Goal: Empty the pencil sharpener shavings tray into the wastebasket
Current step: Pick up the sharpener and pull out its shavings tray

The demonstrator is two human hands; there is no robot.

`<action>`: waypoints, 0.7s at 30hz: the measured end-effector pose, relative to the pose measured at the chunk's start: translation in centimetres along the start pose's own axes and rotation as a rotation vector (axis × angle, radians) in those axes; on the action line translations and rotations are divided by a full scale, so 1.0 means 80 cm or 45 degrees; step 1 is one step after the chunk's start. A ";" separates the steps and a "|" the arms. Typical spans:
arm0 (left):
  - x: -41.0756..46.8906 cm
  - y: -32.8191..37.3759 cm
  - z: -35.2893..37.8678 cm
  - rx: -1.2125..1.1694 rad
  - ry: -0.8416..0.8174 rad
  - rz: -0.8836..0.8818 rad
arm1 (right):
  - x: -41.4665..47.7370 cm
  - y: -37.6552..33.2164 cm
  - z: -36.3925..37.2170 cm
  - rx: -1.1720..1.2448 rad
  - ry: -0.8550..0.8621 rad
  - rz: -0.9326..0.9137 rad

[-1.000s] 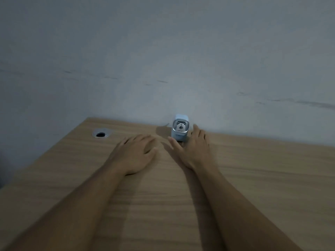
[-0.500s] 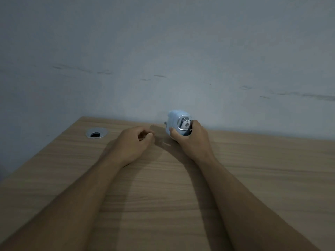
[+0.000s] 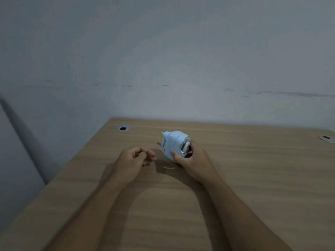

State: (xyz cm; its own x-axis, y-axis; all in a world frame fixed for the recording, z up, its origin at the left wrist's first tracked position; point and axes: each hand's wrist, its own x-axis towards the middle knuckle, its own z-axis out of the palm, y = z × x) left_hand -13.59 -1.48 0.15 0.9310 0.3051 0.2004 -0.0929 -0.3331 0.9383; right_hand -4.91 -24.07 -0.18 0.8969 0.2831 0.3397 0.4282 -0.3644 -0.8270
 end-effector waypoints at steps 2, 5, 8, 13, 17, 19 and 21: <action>-0.033 0.003 -0.003 -0.016 0.027 -0.008 | -0.033 -0.011 -0.005 -0.001 -0.036 -0.005; -0.072 0.006 -0.008 0.011 0.030 -0.010 | -0.075 -0.025 -0.011 -0.010 -0.074 -0.021; -0.098 0.006 -0.013 0.085 -0.021 0.004 | -0.099 -0.033 -0.014 -0.077 -0.095 -0.048; -0.118 0.016 -0.019 0.236 -0.163 0.094 | -0.112 -0.036 -0.016 -0.109 -0.140 -0.079; -0.120 0.031 -0.028 0.238 -0.292 0.089 | -0.103 -0.030 -0.018 -0.085 -0.210 -0.101; -0.119 0.036 -0.036 0.157 -0.379 0.049 | -0.098 -0.027 -0.019 -0.068 -0.270 -0.107; -0.119 0.041 -0.041 0.035 -0.467 0.022 | -0.094 -0.026 -0.020 -0.061 -0.331 -0.121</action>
State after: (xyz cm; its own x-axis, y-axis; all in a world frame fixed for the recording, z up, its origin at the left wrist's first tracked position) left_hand -23.88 -2.58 2.22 0.9945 -0.0394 0.0971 -0.1048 -0.3608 0.9267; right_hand -12.40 -26.89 -0.26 0.7968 0.5338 0.2830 0.5191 -0.3650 -0.7729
